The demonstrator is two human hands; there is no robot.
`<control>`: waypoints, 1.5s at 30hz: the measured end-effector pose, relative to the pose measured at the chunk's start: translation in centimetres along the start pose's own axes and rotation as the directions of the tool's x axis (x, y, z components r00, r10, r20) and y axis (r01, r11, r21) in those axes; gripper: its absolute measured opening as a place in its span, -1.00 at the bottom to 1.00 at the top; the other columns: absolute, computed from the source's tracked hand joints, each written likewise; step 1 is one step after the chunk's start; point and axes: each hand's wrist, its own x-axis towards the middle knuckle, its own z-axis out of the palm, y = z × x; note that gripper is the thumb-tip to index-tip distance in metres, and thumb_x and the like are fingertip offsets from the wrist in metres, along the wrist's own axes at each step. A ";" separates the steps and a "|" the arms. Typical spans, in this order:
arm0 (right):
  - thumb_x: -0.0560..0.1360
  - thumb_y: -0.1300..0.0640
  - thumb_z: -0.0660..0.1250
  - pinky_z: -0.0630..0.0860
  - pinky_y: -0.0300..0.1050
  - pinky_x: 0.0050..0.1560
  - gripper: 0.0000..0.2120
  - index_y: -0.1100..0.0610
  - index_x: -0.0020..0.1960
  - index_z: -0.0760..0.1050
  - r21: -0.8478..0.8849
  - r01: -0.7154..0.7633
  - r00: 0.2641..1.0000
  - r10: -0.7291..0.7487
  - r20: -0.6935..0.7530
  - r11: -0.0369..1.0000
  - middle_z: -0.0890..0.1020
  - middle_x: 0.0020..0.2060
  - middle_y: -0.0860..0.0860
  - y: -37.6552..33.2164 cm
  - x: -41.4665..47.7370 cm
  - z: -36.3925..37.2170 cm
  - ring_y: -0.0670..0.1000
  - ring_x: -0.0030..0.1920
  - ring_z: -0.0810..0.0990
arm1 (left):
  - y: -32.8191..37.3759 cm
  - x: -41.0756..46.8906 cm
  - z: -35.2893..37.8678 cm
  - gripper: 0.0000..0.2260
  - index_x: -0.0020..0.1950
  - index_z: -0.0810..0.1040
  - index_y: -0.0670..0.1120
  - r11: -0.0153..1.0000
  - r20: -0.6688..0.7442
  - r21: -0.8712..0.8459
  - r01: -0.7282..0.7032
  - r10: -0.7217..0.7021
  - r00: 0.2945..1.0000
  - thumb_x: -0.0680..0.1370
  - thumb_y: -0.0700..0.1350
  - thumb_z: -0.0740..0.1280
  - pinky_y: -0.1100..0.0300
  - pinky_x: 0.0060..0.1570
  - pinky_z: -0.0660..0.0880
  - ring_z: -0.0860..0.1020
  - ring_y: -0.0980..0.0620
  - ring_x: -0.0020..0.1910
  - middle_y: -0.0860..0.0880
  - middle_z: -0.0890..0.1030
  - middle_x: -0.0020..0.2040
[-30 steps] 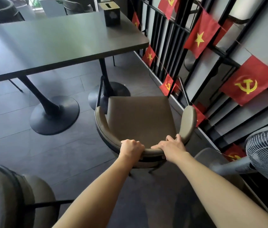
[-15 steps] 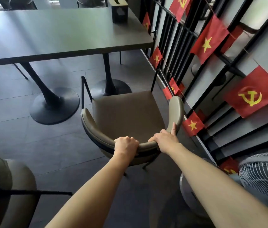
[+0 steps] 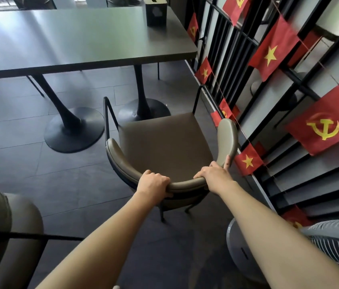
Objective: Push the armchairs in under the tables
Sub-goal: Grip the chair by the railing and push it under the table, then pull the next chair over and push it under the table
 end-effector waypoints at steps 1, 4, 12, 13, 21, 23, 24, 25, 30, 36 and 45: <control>0.48 0.43 0.15 -0.37 0.49 0.32 -0.36 -0.26 0.27 0.47 0.001 0.000 1.000 0.000 0.000 1.000 0.52 0.22 -0.11 0.1 -0.1 0.0 0.07 0.34 0.29 | 0.0 -0.1 0.1 -0.68 0.08 0.55 0.00 1.000 0.001 0.003 0.003 -0.003 1.000 0.49 0.19 0.28 0.09 0.14 0.31 0.59 -0.08 0.10 -0.03 0.65 0.07; 0.47 0.44 0.15 -0.40 0.50 0.30 -0.34 -0.27 0.25 0.48 0.033 0.011 1.000 -0.011 0.002 0.999 0.52 0.21 -0.10 0.4 0.0 0.1 0.07 0.33 0.29 | 0.4 -0.2 -0.1 -0.68 0.09 0.55 0.01 1.000 -0.005 0.006 0.021 -0.021 1.000 0.50 0.20 0.27 0.03 0.12 0.30 0.59 -0.10 0.09 -0.03 0.64 0.07; 0.47 0.45 0.13 -0.40 0.53 0.27 -0.33 -0.28 0.26 0.45 0.023 0.055 0.998 -0.055 0.012 0.998 0.50 0.21 -0.10 1.1 0.5 0.3 0.06 0.32 0.29 | 0.5 -0.6 -0.5 -0.66 0.14 0.52 -0.02 0.999 0.009 0.041 0.016 -0.017 1.000 0.54 0.19 0.22 -0.01 0.13 0.28 0.59 -0.13 0.09 -0.06 0.62 0.09; 0.47 0.44 0.13 -0.39 0.54 0.26 -0.33 -0.29 0.26 0.45 0.023 0.065 0.998 -0.066 0.019 0.998 0.50 0.20 -0.11 1.3 0.5 0.3 0.06 0.31 0.29 | 0.5 -0.6 -0.6 -0.66 0.15 0.52 -0.02 0.999 0.008 0.047 0.013 -0.013 1.000 0.55 0.18 0.21 -0.01 0.13 0.28 0.59 -0.13 0.08 -0.06 0.62 0.09; 0.48 0.44 0.13 -0.40 0.54 0.26 -0.34 -0.28 0.27 0.46 0.012 0.063 0.997 -0.064 0.030 0.998 0.50 0.18 -0.12 1.3 0.5 0.1 0.07 0.30 0.28 | 0.6 -0.4 -0.6 -0.65 0.14 0.52 -0.04 0.999 0.023 0.033 0.016 -0.017 1.000 0.55 0.19 0.22 -0.01 0.12 0.28 0.58 -0.13 0.08 -0.07 0.61 0.09; 0.49 0.42 0.15 -0.41 0.52 0.27 -0.36 -0.27 0.28 0.45 0.011 0.050 0.998 -0.050 0.024 0.999 0.50 0.19 -0.13 1.1 0.4 0.3 0.05 0.31 0.29 | 0.6 -0.4 -0.4 -0.65 0.13 0.52 -0.04 1.000 0.021 0.026 0.017 -0.017 1.000 0.54 0.19 0.22 -0.01 0.12 0.28 0.58 -0.12 0.08 -0.07 0.61 0.09; 0.49 0.40 0.16 -0.40 0.52 0.28 -0.37 -0.26 0.30 0.44 -0.002 0.041 0.999 -0.041 0.024 0.999 0.50 0.21 -0.13 0.8 0.3 0.2 0.05 0.32 0.29 | 0.5 -0.4 -0.3 -0.64 0.12 0.52 -0.04 1.000 0.013 0.009 0.020 -0.020 1.000 0.52 0.20 0.24 0.00 0.13 0.27 0.58 -0.11 0.09 -0.07 0.62 0.08; 0.49 0.39 0.17 -0.40 0.51 0.29 -0.38 -0.25 0.31 0.42 -0.018 0.030 0.999 -0.030 0.031 0.999 0.50 0.23 -0.13 0.5 0.2 0.1 0.04 0.34 0.28 | 0.4 -0.4 -0.3 -0.64 0.12 0.52 -0.04 1.000 0.005 -0.017 0.022 -0.022 1.000 0.50 0.20 0.27 0.00 0.14 0.26 0.57 -0.10 0.10 -0.06 0.62 0.09; 0.38 0.40 0.18 -0.39 0.45 0.34 -0.26 -0.18 0.43 0.31 0.076 -0.023 0.963 0.002 0.269 0.997 0.45 0.35 -0.06 -0.8 0.1 -2.0 0.05 0.47 0.20 | -1.4 -1.2 -2.0 -0.53 0.33 0.44 0.01 0.943 0.098 -0.334 -0.001 0.035 0.995 0.47 0.12 0.36 0.08 0.26 0.31 0.47 -0.06 0.28 -0.05 0.52 0.26; 0.45 0.24 0.27 0.40 -0.07 0.35 -0.43 0.03 0.45 0.34 0.515 -0.067 0.956 -0.092 0.277 0.854 0.47 0.37 0.07 -4.8 0.1 -7.0 0.07 0.34 0.46 | -4.5 -4.7 -5.8 -0.59 0.33 0.46 -0.02 0.813 -0.035 -0.565 0.141 -0.195 0.980 0.51 0.04 0.34 0.09 0.27 0.42 0.51 -0.05 0.27 -0.06 0.53 0.30; 0.57 0.18 0.19 0.24 -0.12 0.42 -0.53 0.11 0.48 0.30 0.523 0.289 0.957 -0.257 -0.135 0.802 0.38 0.45 0.10 -21.1 -2.6 -16.1 0.09 0.44 0.36 | -14.4 -15.6 -10.0 -0.67 0.27 0.51 -0.06 0.500 -0.202 -0.812 0.302 -0.725 0.658 0.53 -0.01 0.27 -0.01 0.19 0.49 0.55 -0.11 0.21 -0.10 0.60 0.23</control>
